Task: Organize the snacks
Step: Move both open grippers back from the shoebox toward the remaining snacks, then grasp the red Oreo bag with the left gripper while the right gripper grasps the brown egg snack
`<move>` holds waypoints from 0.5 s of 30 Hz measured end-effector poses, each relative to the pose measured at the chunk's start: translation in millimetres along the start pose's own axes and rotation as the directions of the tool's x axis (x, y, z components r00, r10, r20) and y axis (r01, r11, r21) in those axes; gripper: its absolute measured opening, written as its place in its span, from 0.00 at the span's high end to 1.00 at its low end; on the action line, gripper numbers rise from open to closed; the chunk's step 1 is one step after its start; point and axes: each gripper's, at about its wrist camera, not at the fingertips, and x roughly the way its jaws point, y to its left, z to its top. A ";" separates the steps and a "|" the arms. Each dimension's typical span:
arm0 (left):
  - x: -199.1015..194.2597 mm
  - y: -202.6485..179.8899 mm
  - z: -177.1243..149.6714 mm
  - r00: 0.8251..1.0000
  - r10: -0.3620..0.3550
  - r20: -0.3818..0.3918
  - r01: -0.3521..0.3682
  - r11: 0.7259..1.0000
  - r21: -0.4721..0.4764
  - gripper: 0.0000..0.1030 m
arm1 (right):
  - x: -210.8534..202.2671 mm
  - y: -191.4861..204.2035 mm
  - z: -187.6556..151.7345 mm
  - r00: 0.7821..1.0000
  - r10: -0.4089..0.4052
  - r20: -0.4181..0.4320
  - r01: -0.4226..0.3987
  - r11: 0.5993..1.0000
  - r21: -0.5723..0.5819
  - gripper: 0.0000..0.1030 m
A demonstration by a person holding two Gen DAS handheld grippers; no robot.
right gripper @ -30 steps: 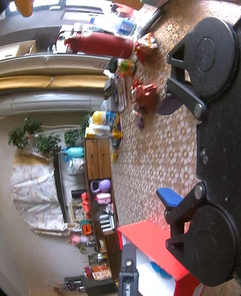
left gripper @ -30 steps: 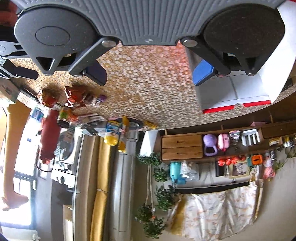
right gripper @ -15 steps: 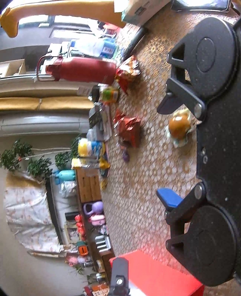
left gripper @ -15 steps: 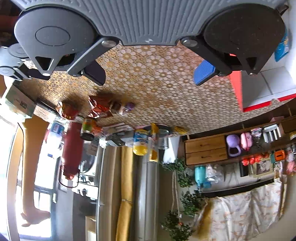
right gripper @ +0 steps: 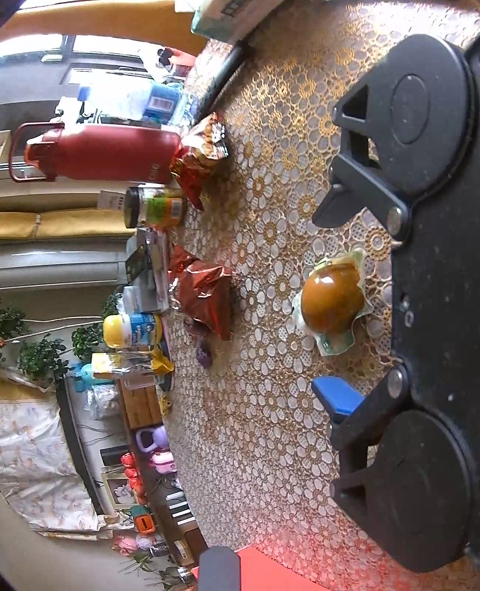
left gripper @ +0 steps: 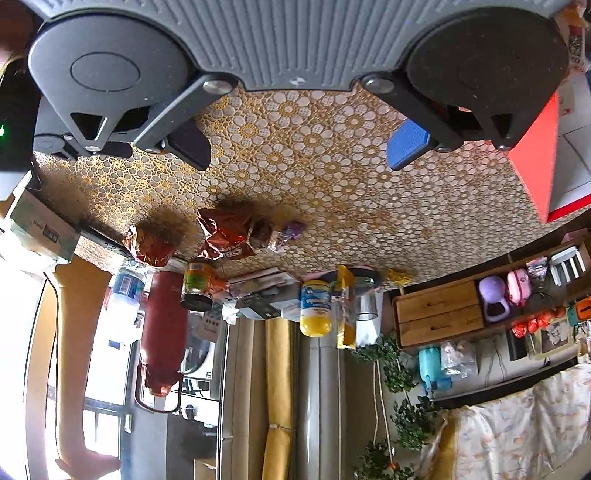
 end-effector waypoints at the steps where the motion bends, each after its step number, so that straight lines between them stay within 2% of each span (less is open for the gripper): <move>1: 4.3 -1.5 1.3 1.000 -0.001 -0.004 0.001 1.000 0.001 0.01 | 2.5 -0.2 -0.4 1.000 0.003 -0.005 -0.003 1.000 -0.001 0.15; 4: 16.4 -5.8 5.1 1.000 -0.009 -0.013 0.009 1.000 0.005 0.01 | 8.6 -0.1 -2.0 1.000 0.017 -0.010 -0.017 1.000 -0.001 0.16; 13: 53.8 -27.7 19.0 0.998 -0.055 -0.028 0.056 0.998 0.024 0.01 | 11.5 -7.1 -5.3 0.999 0.045 0.013 -0.045 0.999 0.007 0.44; 15: 63.5 -33.8 22.4 0.997 -0.067 -0.032 0.068 0.997 0.029 0.01 | 10.6 -7.8 -5.4 0.999 0.049 0.022 -0.050 0.999 0.008 0.47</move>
